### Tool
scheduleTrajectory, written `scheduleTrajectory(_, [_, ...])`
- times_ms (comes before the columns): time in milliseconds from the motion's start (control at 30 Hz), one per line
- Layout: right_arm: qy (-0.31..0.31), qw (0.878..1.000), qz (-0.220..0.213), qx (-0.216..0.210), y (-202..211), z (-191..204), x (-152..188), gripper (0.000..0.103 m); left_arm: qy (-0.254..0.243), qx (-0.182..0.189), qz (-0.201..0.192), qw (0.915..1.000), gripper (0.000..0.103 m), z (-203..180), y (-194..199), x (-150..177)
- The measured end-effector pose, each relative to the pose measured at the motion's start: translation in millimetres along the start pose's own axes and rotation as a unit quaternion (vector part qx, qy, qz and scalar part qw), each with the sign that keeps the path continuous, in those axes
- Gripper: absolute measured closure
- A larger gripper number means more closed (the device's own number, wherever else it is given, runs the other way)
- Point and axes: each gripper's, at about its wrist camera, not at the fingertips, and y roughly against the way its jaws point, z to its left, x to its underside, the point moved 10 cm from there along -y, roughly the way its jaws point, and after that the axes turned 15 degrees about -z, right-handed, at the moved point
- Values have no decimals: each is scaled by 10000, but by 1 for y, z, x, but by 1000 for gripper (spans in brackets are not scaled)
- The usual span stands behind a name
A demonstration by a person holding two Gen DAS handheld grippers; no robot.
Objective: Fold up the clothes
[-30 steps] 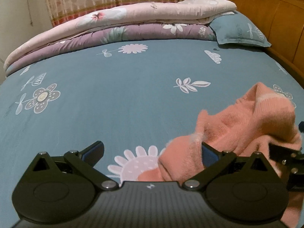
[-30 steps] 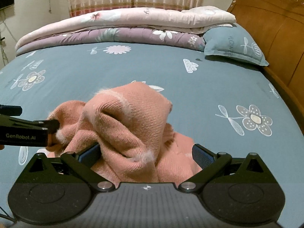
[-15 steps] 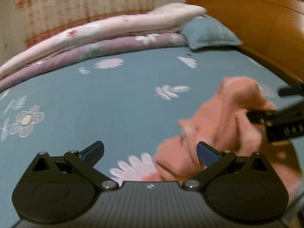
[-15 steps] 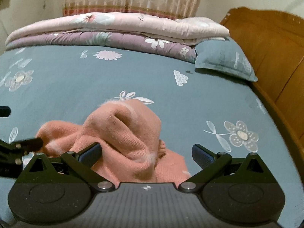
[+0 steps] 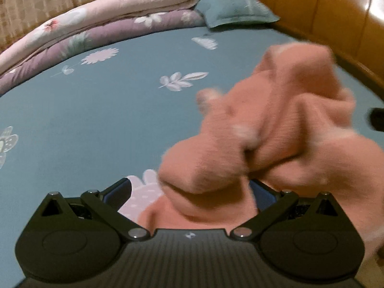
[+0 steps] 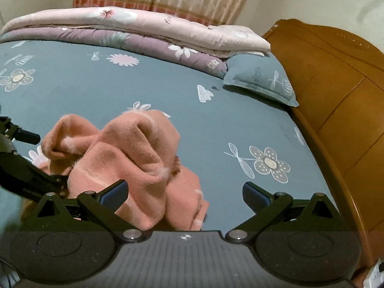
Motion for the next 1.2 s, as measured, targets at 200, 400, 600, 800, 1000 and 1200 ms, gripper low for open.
scheduleTrajectory(200, [59, 9999, 84, 99, -5, -8, 5, 0, 237, -611, 87, 9978, 0, 55, 6, 12])
scheduleTrajectory(400, [-48, 9999, -4, -137, -16, -22, 3, 0, 616, -667, -89, 9958, 1, 54, 20, 15])
scheduleTrajectory(600, [-176, 9973, -295, -648, -26, -31, -3, 0, 403, -632, -276, 9968, 1, 14, 13, 0])
scheduleTrajectory(800, [-235, 9861, -276, -1619, -45, -51, 25, 0, 466, -1226, -326, 9908, 0, 10, -1, -15])
scheduleTrajectory(1000, [-840, 9576, 87, -2755, -77, -46, 60, 0, 558, -1497, 139, 9871, 0, 3, -13, 5])
scheduleTrajectory(1200, [110, 9498, 44, -3126, -91, -19, 87, 0, 899, -1603, 159, 9828, 0, 5, -12, 12])
